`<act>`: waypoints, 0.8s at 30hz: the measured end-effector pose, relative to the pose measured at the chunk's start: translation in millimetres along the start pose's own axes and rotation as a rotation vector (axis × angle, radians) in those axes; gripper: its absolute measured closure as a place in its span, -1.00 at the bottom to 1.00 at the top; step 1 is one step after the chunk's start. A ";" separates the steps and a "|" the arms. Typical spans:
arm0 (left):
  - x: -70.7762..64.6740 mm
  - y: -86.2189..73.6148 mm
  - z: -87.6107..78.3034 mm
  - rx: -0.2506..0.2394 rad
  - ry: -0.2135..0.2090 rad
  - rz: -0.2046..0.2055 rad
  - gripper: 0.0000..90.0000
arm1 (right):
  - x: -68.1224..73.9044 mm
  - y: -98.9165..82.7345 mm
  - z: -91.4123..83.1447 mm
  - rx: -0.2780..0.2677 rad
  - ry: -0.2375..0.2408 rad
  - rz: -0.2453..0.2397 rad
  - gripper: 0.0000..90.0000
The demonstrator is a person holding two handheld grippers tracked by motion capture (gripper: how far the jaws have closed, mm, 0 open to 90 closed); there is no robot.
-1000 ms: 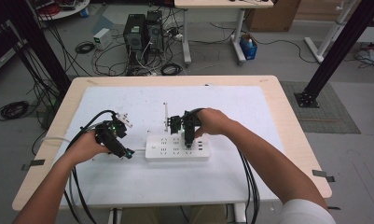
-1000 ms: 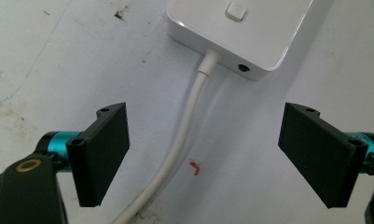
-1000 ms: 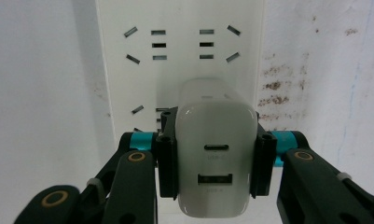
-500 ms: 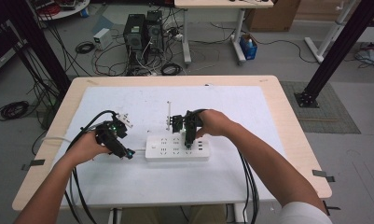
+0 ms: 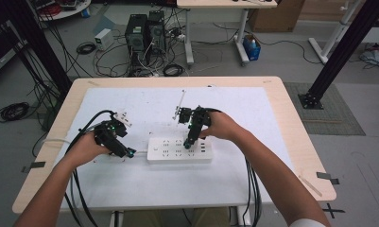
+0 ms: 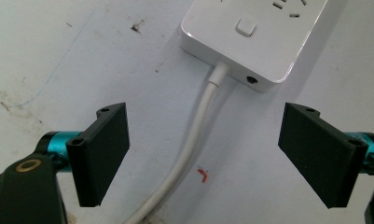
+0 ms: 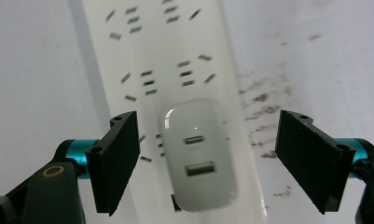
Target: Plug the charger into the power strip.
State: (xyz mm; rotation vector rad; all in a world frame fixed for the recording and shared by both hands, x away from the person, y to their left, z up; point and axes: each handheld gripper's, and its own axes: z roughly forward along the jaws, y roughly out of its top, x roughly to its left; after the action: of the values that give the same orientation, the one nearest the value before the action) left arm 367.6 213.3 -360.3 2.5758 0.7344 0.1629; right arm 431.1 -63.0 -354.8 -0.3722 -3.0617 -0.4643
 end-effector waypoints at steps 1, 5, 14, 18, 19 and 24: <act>-0.7 0.0 0.0 -0.005 0.002 0.002 -0.63 | -1.9 -0.3 -3.9 -0.029 0.008 0.025 -0.60; -2.9 -0.1 -1.7 -0.008 0.002 0.000 -0.63 | -7.4 1.2 -15.5 -0.101 0.019 0.103 -0.73; -6.7 -1.2 -5.2 -0.015 0.008 0.002 -0.63 | -8.4 -4.5 -27.4 -0.138 -0.093 0.147 -0.98; -6.6 -1.6 -6.3 -0.018 0.010 0.005 -0.63 | -7.4 -7.9 -35.3 -0.149 -0.107 0.171 -0.98; -6.4 -1.5 -6.6 -0.019 0.011 0.009 -0.63 | -6.7 -9.0 -38.2 -0.154 -0.109 0.173 -0.98; -6.9 1.1 -10.8 -0.018 0.018 0.005 -0.63 | -0.2 -17.8 -55.7 -0.200 -0.138 0.177 -0.98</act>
State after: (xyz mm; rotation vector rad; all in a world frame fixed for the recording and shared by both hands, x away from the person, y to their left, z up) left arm 359.7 213.1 -350.1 2.5622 0.7292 0.1938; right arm 426.4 -95.9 -306.7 -0.7031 -3.0802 -0.7686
